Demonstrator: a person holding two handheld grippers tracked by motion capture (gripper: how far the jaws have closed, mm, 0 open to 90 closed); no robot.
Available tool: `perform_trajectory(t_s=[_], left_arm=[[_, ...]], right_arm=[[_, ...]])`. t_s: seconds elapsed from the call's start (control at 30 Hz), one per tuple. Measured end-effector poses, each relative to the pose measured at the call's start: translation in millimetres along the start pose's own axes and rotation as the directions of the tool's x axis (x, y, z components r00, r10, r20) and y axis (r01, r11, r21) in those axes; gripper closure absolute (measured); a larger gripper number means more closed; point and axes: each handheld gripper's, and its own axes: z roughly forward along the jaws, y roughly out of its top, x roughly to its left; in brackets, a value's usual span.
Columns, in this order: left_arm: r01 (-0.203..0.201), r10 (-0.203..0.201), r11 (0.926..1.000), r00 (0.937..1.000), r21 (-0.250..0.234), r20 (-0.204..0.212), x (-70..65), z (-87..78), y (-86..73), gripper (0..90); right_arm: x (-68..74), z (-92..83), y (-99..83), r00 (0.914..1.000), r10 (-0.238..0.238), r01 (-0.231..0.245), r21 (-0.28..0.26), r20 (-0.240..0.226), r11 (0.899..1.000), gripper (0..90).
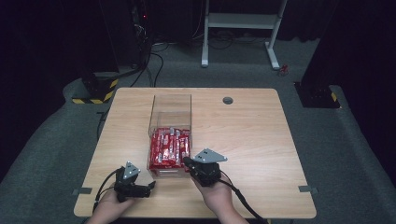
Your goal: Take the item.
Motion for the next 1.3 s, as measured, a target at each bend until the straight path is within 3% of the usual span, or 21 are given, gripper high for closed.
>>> perform_trajectory(t_s=[0.33,0.73,1.3], left_arm=[[0.000,0.000,1.0000,1.0000,0.000,0.000,0.0,0.0,0.0,1.9],[-0.012,0.012,0.9999,0.9999,0.003,-0.001,0.2,0.3,0.3,1.1],[-0.008,0.008,1.0000,1.0000,0.001,0.000,-0.1,0.5,0.3,1.1]], right_arm=[[-1.5,-7.0,1.1,0.9999,-0.013,0.013,-0.026,0.004,1.000,89.7],[-10.2,-11.7,1.0,0.9999,-0.004,0.002,-0.106,-0.016,0.994,89.8],[-19.2,-25.2,-4.7,1.0000,-0.009,0.008,-0.139,-0.002,0.990,89.8]])
